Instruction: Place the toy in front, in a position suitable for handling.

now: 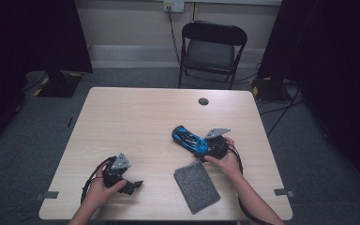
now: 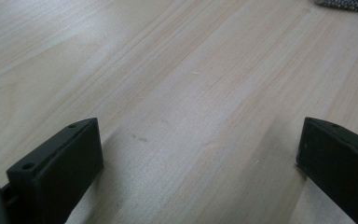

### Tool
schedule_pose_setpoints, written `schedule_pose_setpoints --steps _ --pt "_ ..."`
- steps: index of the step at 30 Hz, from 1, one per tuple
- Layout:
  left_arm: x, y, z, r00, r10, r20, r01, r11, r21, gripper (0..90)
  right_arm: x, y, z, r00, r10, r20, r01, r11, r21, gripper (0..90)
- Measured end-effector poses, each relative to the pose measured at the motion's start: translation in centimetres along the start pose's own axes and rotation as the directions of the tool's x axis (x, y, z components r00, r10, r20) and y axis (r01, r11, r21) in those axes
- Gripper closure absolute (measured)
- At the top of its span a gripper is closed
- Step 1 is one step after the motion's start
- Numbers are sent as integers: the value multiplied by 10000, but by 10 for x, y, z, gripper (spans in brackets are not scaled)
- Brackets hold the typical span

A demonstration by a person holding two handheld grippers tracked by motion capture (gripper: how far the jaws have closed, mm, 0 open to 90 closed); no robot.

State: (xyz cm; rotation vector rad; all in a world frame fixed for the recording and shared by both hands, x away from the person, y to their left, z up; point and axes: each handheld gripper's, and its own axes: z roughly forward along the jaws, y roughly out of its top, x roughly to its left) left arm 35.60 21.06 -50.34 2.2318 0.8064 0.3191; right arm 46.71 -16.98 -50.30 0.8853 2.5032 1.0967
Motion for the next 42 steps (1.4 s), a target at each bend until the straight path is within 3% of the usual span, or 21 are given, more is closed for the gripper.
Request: schedule_pose_setpoints --steps 3,8,10,12,13,15,17,19,23,27,32,34,37,38,42 --pt "-1 1 0 9999 -52 -92 52 10000 19 0 0 0 -1 10000 -30 -71 30 10000 -93 233" --pt "-5 7 2 9988 -342 -341 357 9984 441 3 1 -1 -2 9999 -68 -109 66 9998 -166 242" --pt "-8 11 2 9983 -440 -377 457 9979 469 49 1 -1 -2 9999 -66 -92 65 9998 -171 242" --pt "-12 17 1 9995 -272 -151 279 9983 513 202 1 -1 -2 9999 -69 -93 67 9998 -170 242" --pt "-15 19 2 9992 -393 7 392 9977 554 217 1 -1 -2 9999 -67 -85 66 9998 -171 242" --pt "-22 27 4 9988 -353 329 333 9977 586 136 2 -1 -2 10000 -55 -75 54 9998 -171 242" --pt "-29 33 5 9983 -162 562 128 9981 598 192 1 -1 -2 10000 -54 -76 53 9998 -171 242" --pt "-38 42 7 9969 -10 783 -21 9992 396 158 1 -1 -2 10000 -53 -75 51 9998 -171 242" --pt "-58 64 13 9888 608 1361 -618 9981 31 175 1 -1 -2 10000 -52 -76 51 9998 -169 243" --pt "-80 86 25 9750 1064 1952 -1044 9943 -206 208 1 -1 -2 10000 -52 -81 50 9998 -170 242" --pt "-103 105 46 9623 1348 2361 -1306 9909 -333 225 1 -1 -2 10000 -54 -77 52 9998 -170 243" --pt "-115 111 62 9554 1590 2488 -1615 9868 -107 225 1 -1 -2 10000 -53 -77 52 9998 -171 243" --pt "-120 111 72 9522 1845 2435 -1930 9811 114 226 1 -1 -2 10000 -56 -76 55 9998 -172 243" --pt "-122 111 75 9477 1979 2502 -2086 9779 165 224 1 -1 -2 10000 -54 -77 52 9998 -171 243" --pt "-129 110 81 9460 2041 2521 -2117 9773 33 202 2 -1 -2 10000 -50 -78 49 9998 -172 243"
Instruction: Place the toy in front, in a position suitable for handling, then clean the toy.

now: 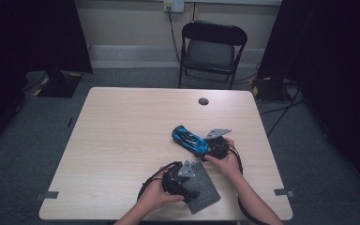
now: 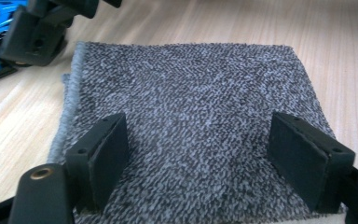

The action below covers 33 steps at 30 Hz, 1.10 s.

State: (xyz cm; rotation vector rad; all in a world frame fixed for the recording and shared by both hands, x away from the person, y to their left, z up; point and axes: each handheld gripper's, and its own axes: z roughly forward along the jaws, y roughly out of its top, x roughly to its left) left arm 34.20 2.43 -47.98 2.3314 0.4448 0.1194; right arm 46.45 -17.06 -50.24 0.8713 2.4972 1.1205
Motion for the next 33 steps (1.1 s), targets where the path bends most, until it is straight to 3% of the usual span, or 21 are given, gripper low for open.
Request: schedule_pose_setpoints --steps 10,17,23,24,26,33 --pt "0 4 -2 9999 -71 137 77 9992 -403 192 0 0 0 10000 10 -3 -10 10000 4 243" --pt "-1 1 6 9996 -215 187 218 9996 -179 157 0 0 0 10000 6 2 -6 10000 3 243" --pt "-1 -3 10 9996 202 193 -200 9997 -121 155 0 0 0 10000 1 0 -1 10000 1 243" --pt "-2 -4 11 9998 64 170 -61 9998 -188 156 0 0 0 10000 -3 3 3 10000 1 243" --pt "-1 -4 12 9997 155 179 -153 9998 -136 158 0 0 0 10000 -3 4 3 10000 1 243" --pt "-6 -1 12 9996 173 -204 -170 9997 179 217 0 0 0 10000 -2 5 2 10000 2 243"
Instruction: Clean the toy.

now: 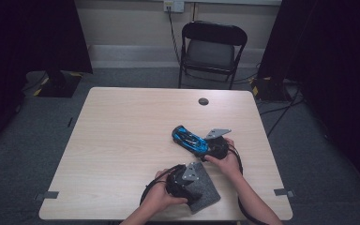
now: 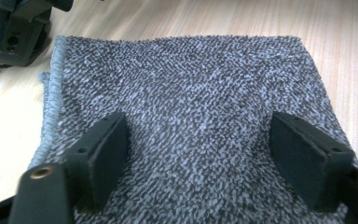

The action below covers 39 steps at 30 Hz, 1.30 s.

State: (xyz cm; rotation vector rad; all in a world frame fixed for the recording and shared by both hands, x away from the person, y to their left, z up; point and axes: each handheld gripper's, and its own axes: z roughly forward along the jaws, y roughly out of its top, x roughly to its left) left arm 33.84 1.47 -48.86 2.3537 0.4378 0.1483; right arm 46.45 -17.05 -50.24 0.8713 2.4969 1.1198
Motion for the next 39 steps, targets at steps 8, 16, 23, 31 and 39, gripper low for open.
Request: schedule_pose_setpoints --steps 8,16,23,31,39 --pt "-5 -1 -6 9998 187 121 -187 9998 -64 568 0 0 0 10000 19 15 -19 10000 3 243" --pt "-1 -1 -12 9964 -789 296 789 9969 18 702 0 0 0 10000 21 11 -21 10000 -1 243" --pt "19 0 -40 9866 -1625 -172 1609 9845 -693 715 0 0 0 10000 15 11 -15 10000 -1 243" --pt "58 20 -67 9640 -2309 -1321 2064 9625 -1763 713 0 0 0 10000 21 14 -21 10000 -3 242" --pt "94 33 -46 9171 -3288 -2253 2899 9381 -1894 707 0 0 0 10000 29 11 -29 10000 -4 243"
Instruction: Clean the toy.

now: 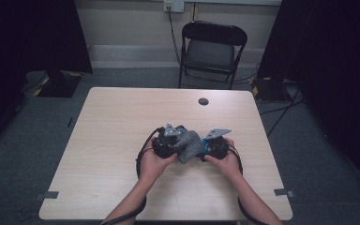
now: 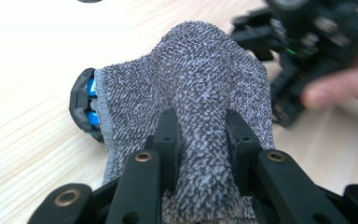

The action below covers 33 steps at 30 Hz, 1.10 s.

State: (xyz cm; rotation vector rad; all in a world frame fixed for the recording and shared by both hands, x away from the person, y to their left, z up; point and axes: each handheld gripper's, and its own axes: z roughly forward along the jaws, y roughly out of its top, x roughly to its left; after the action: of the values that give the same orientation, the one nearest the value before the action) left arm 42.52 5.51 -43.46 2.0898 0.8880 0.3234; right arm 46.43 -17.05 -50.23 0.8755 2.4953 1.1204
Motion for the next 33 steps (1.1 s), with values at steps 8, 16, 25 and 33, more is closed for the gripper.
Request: schedule_pose_setpoints --steps 8,16,25,33 --pt "-6 13 32 9974 522 -491 -489 9965 672 698 0 0 0 10000 -15 2 15 10000 5 243" --pt "-10 19 48 9901 1127 -833 -993 9836 1502 694 0 0 0 10000 -15 8 15 10000 6 243" --pt "-8 20 49 9857 1196 -1184 -1005 9826 1561 693 0 0 0 10000 -21 8 21 10000 5 244" --pt "-4 23 51 9846 1143 -1325 -921 9824 1627 692 0 0 0 10000 -41 16 41 10000 -15 248"
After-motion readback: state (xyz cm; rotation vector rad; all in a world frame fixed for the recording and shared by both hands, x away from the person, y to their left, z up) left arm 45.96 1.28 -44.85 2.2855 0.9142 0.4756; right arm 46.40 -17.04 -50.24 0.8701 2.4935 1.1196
